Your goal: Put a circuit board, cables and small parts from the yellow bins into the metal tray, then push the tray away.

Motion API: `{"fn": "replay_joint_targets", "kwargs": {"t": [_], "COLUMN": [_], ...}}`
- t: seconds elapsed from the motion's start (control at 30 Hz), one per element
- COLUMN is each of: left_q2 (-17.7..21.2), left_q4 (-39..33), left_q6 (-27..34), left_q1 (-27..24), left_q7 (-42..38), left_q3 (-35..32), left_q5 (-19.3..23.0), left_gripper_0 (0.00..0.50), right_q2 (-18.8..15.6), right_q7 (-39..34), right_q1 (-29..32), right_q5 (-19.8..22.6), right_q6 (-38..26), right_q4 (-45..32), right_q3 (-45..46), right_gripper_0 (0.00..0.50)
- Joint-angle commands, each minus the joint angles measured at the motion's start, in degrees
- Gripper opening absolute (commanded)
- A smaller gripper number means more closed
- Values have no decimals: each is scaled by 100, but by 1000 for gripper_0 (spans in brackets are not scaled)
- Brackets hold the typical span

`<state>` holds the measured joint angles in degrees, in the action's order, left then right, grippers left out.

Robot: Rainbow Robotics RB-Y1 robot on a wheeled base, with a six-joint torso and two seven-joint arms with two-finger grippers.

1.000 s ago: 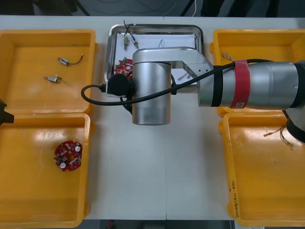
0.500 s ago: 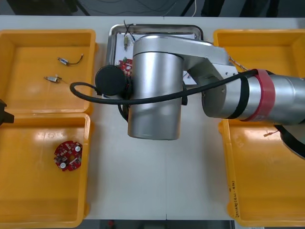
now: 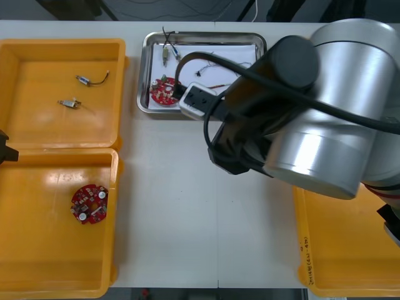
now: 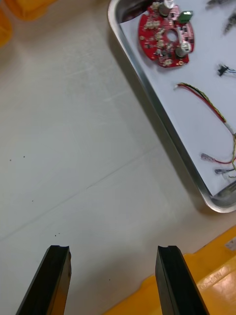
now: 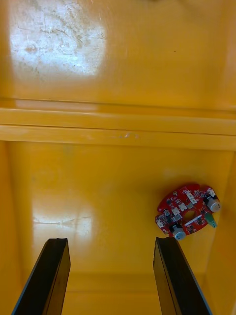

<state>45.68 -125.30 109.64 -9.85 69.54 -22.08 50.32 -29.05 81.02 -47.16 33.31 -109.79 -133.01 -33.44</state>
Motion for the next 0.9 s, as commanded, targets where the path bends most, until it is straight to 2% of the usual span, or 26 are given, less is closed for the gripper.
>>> {"fn": "replay_joint_targets", "kwargs": {"t": [0.03,0.23,0.43,0.57,0.9], "left_q2": [-50,-50,-50,-50,-50], "left_q4": [-143,-143,-143,-143,-143], "left_q6": [36,36,36,36,36], "left_q1": [89,89,89,89,89], "left_q7": [710,710,710,710,710], "left_q3": [-173,-173,-173,-173,-173], "left_q5": [-48,-48,-48,-48,-48], "left_gripper_0": [500,500,500,500,500], "right_q2": [-110,-110,-145,-242,-409], "right_q7": [-394,-737,-1238,-1176,-939], "right_q1": [603,1412,1790,1992,2554], "right_q5": [-88,-18,-27,-27,369], "right_q6": [-21,-21,-21,-21,-21], "right_q4": [-401,-586,-594,-551,-313], "right_q3": [979,2342,3142,3607,4697], "right_gripper_0": [500,500,500,500,500]}}
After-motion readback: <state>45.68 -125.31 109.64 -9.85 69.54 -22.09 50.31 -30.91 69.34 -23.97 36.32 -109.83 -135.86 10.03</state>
